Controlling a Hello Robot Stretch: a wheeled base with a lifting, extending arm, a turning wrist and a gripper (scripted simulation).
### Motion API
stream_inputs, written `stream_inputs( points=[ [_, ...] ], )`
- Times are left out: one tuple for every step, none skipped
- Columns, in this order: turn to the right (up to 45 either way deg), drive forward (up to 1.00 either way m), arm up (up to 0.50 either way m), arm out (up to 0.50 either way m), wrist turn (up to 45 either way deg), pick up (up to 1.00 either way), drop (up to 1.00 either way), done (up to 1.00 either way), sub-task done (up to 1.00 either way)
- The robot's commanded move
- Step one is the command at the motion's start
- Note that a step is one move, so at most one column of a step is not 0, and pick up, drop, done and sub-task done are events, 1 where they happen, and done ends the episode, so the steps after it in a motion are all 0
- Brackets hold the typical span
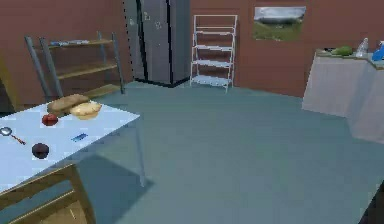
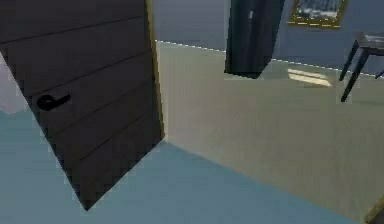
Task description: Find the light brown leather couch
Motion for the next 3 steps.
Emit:
stream_inputs(
  points=[
    [45.0,0.00,0.00,0.00,0.0,0.00,0.00,0.00,0.00],
    [45.0,0.00,0.00,0.00,0.0,0.00,0.00,0.00,0.00],
    [15.0,0.00,0.00,0.00,0.0,0.00,0.00,0.00,0.00]
  ],
)
